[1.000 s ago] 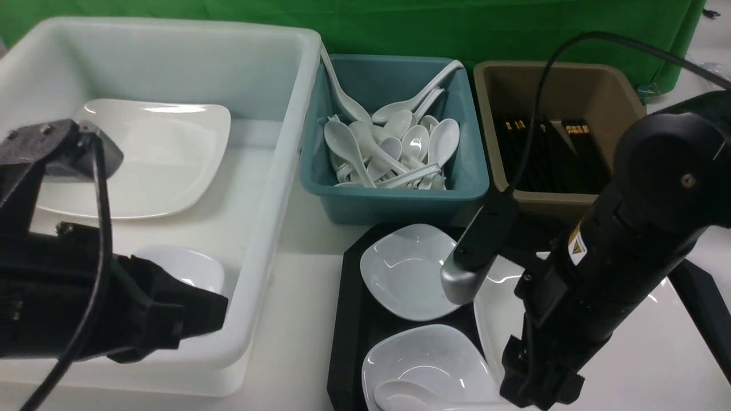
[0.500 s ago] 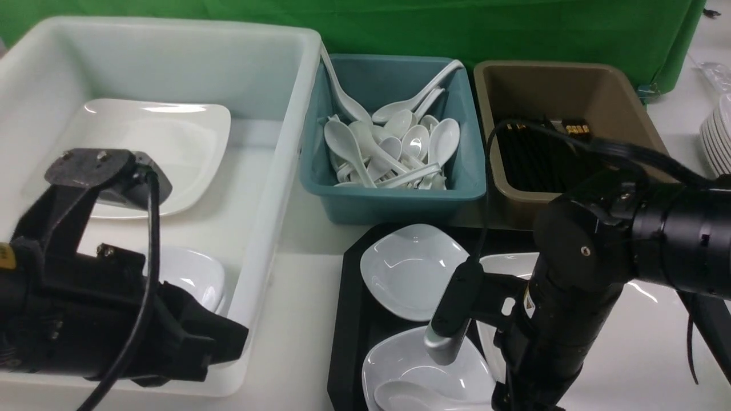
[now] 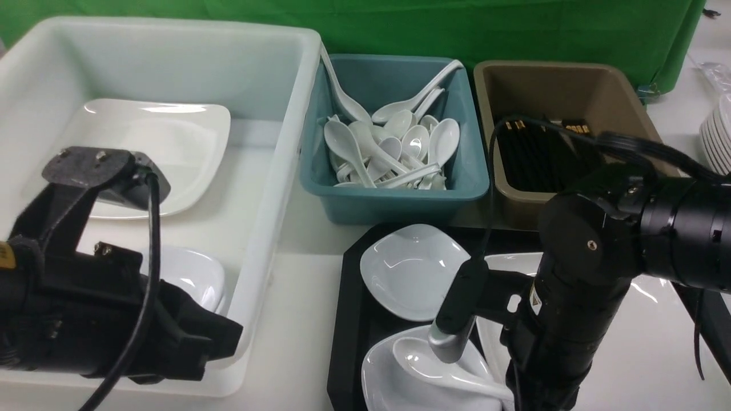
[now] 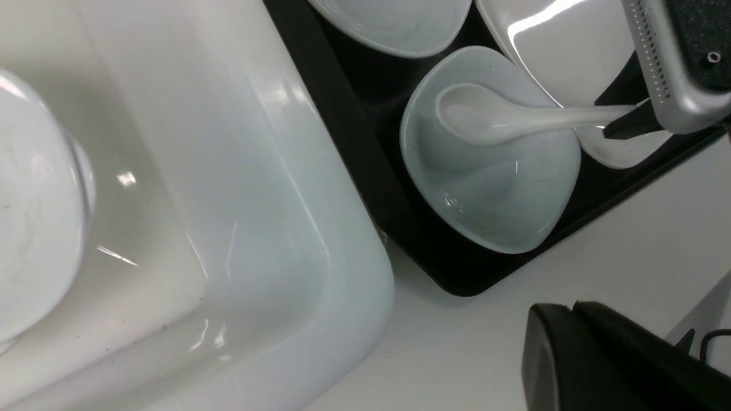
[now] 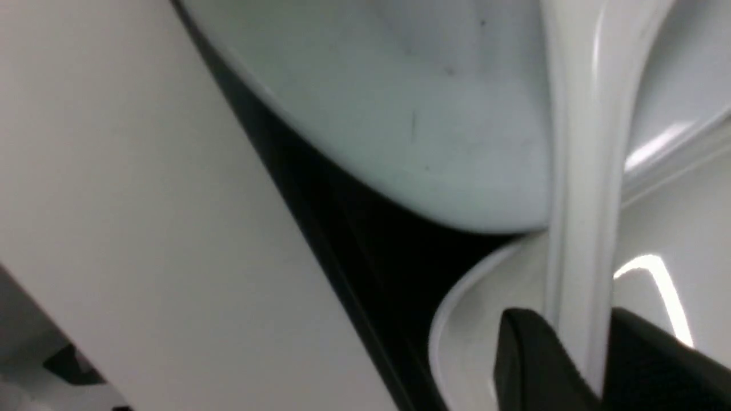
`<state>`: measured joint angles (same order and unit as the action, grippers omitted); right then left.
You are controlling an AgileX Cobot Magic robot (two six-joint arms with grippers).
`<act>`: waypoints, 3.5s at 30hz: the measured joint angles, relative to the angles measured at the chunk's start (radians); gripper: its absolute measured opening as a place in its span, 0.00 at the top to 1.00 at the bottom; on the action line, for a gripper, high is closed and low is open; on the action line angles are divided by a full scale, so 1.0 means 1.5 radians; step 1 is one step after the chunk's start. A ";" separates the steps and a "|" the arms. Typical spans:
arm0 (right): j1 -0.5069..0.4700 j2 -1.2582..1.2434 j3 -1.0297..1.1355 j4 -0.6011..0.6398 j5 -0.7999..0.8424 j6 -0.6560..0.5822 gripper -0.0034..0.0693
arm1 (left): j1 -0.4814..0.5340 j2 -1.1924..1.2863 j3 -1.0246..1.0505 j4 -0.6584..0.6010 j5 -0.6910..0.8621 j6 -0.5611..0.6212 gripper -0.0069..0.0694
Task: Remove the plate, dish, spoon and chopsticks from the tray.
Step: Use the right arm to grab a soup spoon from the plate, then use the right arm to put the soup spoon into the small storage box in the middle, then use the left arm to grab a small plate from the dinner plate
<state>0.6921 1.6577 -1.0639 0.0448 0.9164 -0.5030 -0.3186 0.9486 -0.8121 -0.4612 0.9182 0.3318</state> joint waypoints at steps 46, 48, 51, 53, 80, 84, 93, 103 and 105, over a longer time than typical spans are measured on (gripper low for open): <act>-0.147 -0.153 -0.520 -0.184 0.144 0.293 0.92 | -0.242 0.281 -0.222 0.188 -0.010 -0.191 0.91; -0.147 -0.243 -0.441 -0.184 0.144 0.308 0.92 | -0.264 0.350 -0.258 0.196 -0.005 -0.197 0.91; -0.147 -0.345 -0.322 -0.184 0.144 0.330 0.92 | -0.273 0.428 -0.296 0.206 -0.005 -0.187 0.90; -0.147 -0.396 -0.264 -0.184 0.143 0.340 0.92 | -0.273 0.460 -0.312 0.209 -0.005 -0.174 0.88; -0.147 -0.667 -0.012 -0.181 0.084 0.366 0.92 | -0.273 0.682 -0.371 0.282 -0.058 -0.096 0.32; -0.147 -0.667 -0.012 -0.181 0.081 0.366 0.92 | -0.273 0.683 -0.371 0.276 -0.040 -0.096 0.45; -0.147 -0.667 -0.012 -0.181 0.069 0.367 0.92 | -0.273 0.680 -0.372 0.254 -0.002 -0.097 0.73; -0.147 -0.667 -0.012 -0.181 0.069 0.367 0.92 | -0.273 0.624 -0.372 0.258 0.029 -0.100 0.84; -0.147 -0.667 -0.012 -0.181 0.069 0.367 0.92 | -0.273 0.604 -0.372 0.266 0.029 -0.102 0.86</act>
<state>0.4722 0.6567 -1.0818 -0.2273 1.0195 0.0473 -0.7276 1.8544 -1.3709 -0.0622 0.9622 0.1794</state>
